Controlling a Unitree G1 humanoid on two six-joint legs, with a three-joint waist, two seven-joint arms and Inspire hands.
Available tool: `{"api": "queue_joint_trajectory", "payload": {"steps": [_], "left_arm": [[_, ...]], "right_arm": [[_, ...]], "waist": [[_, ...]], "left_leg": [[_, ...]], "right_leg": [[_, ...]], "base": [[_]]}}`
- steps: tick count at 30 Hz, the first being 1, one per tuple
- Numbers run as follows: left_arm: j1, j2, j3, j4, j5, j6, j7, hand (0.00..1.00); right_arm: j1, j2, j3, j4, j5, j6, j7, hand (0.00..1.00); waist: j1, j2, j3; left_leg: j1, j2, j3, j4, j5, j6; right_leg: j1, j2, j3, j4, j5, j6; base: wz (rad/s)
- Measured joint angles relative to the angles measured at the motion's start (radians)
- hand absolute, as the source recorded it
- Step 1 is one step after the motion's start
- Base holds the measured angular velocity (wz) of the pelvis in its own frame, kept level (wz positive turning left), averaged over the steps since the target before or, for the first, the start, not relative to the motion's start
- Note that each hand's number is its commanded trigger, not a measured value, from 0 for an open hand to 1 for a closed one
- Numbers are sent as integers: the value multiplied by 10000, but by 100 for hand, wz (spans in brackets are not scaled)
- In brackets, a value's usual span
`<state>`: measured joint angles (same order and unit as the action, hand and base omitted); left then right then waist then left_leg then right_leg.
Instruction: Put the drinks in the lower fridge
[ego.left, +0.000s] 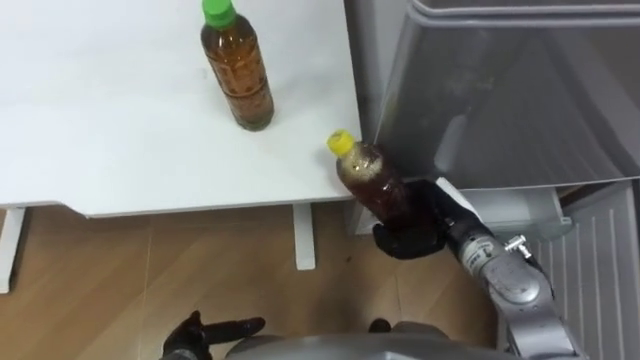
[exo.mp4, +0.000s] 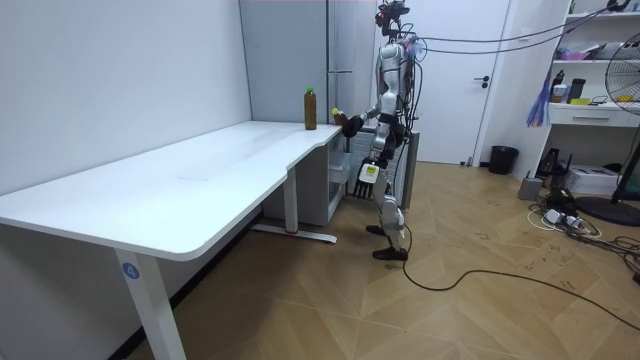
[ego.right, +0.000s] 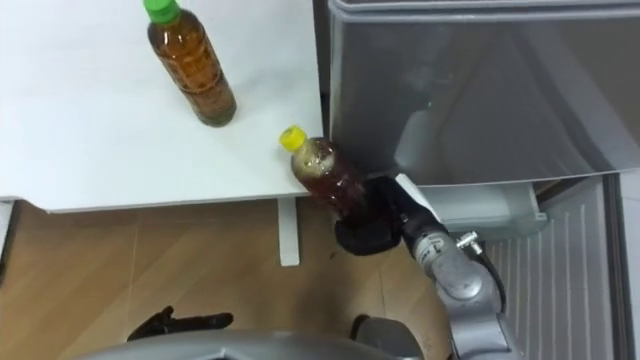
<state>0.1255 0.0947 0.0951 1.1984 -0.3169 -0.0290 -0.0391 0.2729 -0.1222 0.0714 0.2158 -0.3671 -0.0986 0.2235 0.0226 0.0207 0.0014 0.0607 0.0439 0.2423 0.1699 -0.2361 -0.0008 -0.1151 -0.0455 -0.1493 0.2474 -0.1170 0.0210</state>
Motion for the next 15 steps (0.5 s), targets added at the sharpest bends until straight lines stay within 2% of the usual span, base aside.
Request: {"api": "queue_joint_trajectory", "payload": {"steps": [3, 8, 15], "left_arm": [[147, 41, 26, -14, 43, 1, 38, 0], [249, 55, 200, -3, 51, -23, 35, 0], [440, 56, 214, -7, -56, -156, 84, 0]], "right_arm": [[226, -6, 158, 0, -242, -182, -832, 100], [403, -3, 240, 88, -363, -382, -1642, 100], [469, 9, 238, 1445, -337, -1086, -3052, 100]], "waist": [[0, 69, -44], [-5, 69, -44], [-160, 32, -36]], "left_leg": [[35, 2, 1, -13, 0, 0], [35, -23, -21, -20, 0, 0], [37, -27, -6, -12, 1, 2]], "right_leg": [[76, 3, -28, -108, 47, 14], [99, -42, -42, -120, 67, 44], [126, -76, -52, -166, 94, 86]], "base": [[0], [1], [-1]]}}
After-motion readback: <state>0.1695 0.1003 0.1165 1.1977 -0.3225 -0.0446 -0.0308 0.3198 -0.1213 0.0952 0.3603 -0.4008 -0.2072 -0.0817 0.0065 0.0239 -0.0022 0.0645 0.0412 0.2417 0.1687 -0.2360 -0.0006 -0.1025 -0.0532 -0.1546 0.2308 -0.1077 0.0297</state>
